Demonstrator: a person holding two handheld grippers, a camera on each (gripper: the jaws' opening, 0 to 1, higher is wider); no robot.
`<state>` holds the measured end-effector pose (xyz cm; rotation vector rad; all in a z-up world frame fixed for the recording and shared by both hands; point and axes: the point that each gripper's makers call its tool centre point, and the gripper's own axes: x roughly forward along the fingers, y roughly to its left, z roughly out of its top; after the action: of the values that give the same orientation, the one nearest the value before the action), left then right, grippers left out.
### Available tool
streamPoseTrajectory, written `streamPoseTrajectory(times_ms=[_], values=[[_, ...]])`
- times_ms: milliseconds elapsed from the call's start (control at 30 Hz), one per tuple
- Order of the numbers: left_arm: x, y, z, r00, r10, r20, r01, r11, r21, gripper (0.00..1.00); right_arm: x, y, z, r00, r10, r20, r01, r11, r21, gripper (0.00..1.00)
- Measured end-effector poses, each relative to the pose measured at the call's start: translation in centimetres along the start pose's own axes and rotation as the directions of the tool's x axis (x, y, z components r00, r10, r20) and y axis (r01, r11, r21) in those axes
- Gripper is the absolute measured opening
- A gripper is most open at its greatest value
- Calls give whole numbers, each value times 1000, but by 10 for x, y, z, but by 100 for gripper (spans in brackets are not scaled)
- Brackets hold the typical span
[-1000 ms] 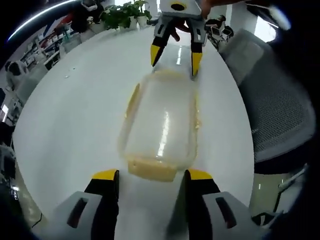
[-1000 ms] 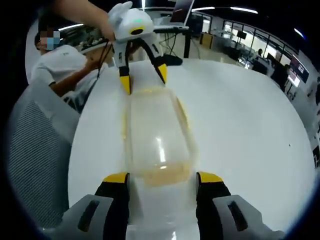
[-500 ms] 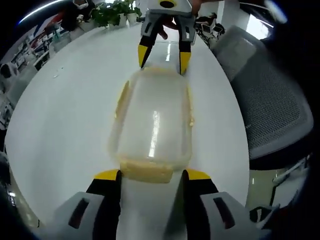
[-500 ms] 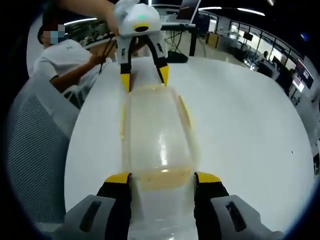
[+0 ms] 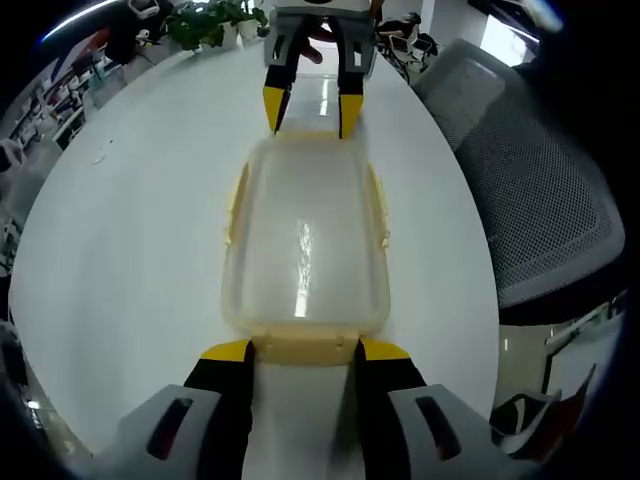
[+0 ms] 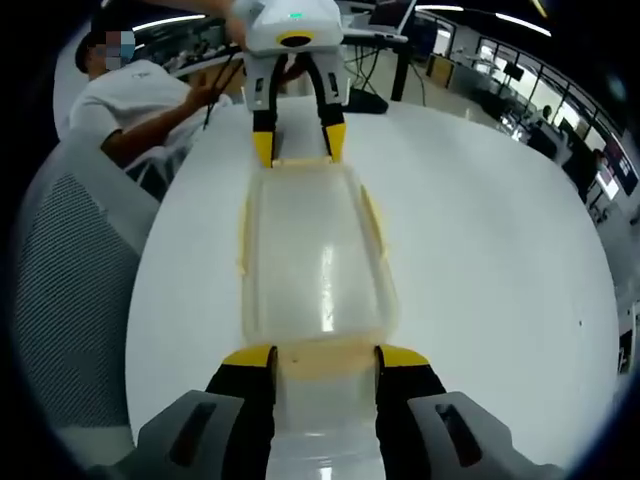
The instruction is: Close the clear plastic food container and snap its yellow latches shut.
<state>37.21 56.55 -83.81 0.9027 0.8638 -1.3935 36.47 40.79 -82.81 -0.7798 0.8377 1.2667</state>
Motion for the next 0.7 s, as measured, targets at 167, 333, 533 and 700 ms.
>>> streamPoseTrajectory(times_ms=[167, 333, 533, 700], values=[[0, 1, 0, 1000, -4, -2, 4, 1000, 7, 39, 0, 1, 2, 999, 12, -49, -17, 994, -109, 38], [0, 1, -1, 1000, -6, -1, 6, 1000, 8, 39, 1, 1, -6, 995, 28, -97, -39, 993, -113, 40], [0, 1, -1, 1000, -6, -8, 6, 1000, 6, 39, 3, 0, -12, 992, 38, -121, -50, 994, -101, 39], [2, 2, 1, 1000, -5, -27, 6, 1000, 2, 40, 8, 2, -12, 989, 43, -140, -56, 995, -85, 40]])
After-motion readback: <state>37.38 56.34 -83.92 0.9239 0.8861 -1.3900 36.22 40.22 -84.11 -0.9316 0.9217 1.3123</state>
